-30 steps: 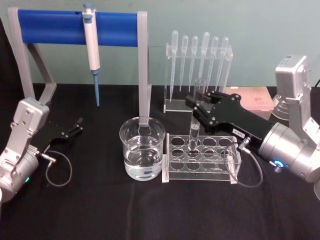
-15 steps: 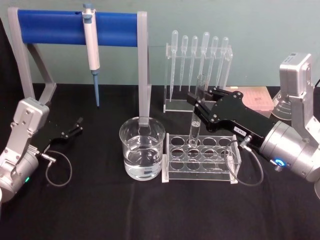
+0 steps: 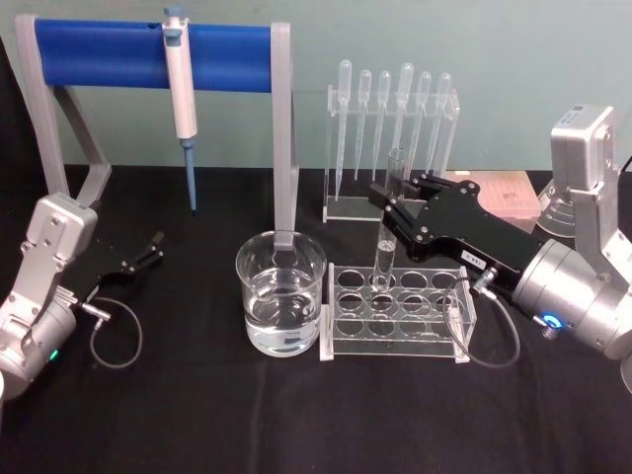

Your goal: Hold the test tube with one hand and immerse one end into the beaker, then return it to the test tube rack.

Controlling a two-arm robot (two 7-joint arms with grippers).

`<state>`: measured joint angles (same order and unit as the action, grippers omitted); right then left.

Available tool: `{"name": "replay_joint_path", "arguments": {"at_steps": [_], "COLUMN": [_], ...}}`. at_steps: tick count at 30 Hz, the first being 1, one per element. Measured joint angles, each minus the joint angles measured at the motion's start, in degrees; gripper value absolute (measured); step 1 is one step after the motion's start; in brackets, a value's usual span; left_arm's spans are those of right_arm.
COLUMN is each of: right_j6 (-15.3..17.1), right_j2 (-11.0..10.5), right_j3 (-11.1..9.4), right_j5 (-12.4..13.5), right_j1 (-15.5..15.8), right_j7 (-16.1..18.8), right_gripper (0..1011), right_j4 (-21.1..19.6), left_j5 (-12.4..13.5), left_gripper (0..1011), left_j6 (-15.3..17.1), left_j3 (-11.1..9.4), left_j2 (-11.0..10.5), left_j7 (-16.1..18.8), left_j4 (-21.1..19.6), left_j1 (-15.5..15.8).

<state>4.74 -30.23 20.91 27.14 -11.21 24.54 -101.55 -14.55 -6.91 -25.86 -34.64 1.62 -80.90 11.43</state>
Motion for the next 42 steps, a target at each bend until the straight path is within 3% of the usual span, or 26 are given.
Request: {"name": "replay_joint_path", "arguments": {"at_steps": [42], "right_j6": [0.0], "right_j2": [0.0], "right_j3": [0.0], "right_j5": [-0.1], "right_j1": [0.0], "right_j7": [0.1], "right_gripper": [235], "right_j4": [0.0], "left_j5": [0.0], "left_gripper": [1000], "left_j6": [0.0], "left_j3": [0.0], "left_j2": [0.0], "left_j7": [0.0], "left_j4": [0.0], "left_j1": [0.0]}}
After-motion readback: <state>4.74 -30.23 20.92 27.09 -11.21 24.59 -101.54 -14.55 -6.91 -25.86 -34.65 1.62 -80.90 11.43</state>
